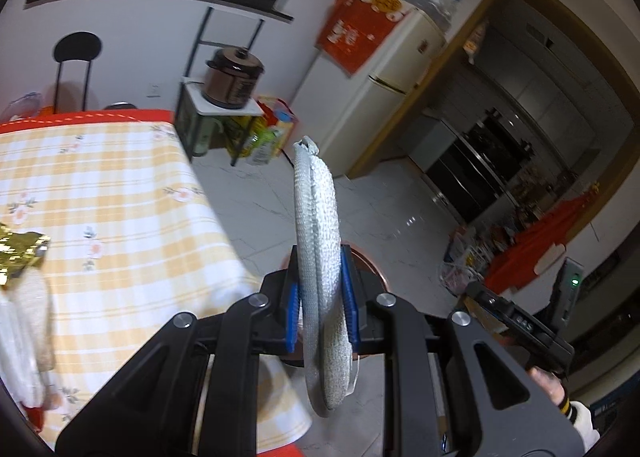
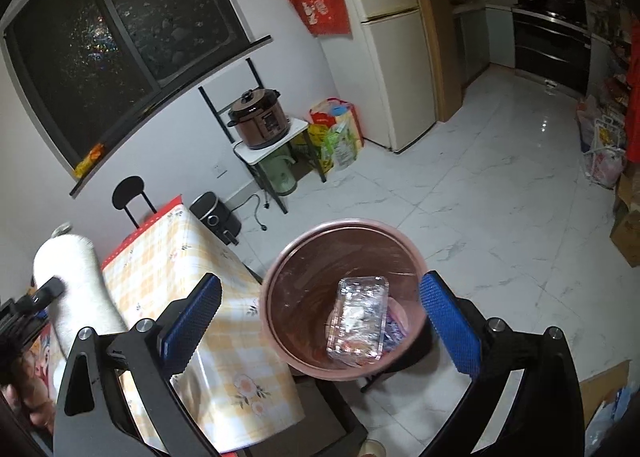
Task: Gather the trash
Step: 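Open the right tool over the brown bin, dropping the clear tray, then open the left tool over the brown bin, dropping the white sponge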
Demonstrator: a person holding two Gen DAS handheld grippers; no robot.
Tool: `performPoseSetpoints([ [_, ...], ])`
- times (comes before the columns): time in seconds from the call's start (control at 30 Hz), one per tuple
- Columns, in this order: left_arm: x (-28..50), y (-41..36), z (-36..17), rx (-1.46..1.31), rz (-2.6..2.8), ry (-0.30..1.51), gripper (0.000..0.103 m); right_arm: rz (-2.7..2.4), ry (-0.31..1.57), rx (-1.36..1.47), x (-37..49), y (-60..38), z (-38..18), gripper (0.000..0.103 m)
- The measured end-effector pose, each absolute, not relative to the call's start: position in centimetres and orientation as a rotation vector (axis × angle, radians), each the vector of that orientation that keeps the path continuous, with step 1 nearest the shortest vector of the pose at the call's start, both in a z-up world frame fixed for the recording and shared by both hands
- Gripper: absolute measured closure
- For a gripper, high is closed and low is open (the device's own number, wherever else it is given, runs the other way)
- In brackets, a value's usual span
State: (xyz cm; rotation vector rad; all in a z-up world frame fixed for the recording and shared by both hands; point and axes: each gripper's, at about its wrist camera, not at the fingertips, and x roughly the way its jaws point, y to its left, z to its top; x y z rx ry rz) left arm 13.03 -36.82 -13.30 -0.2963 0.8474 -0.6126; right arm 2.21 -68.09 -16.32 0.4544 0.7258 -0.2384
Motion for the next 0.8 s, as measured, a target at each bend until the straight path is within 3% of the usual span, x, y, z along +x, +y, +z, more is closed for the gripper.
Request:
performPoseSetpoints([
  [0.57,17.9,-52.4,-20.3,-0.195,-0.781,1.007,0.079,-0.387,0.706,0.512,-4.3,-72.7,-16.9,0.005],
  [0.6,18.4,-52.8,-20.3,-0.198,-0.789,1.001,0.068,-0.395,0.709,0.515,-4.5,-72.8,-17.0,0.005],
  [0.63,18.9,-53.1,-20.2,-0.211,-0.802,0.99,0.05,-0.399,0.711,0.516,-4.6,-72.9,-17.1,0.005],
  [0.7,19.4,-52.8,-19.7,-0.226,-0.804,0.97,0.043,-0.401,0.712,0.52,-4.7,-72.9,-17.1,0.005],
  [0.8,19.7,-51.0,-18.5,-0.215,-0.788,0.929,0.042,-0.393,0.713,0.521,-4.5,-72.5,-17.2,0.005],
])
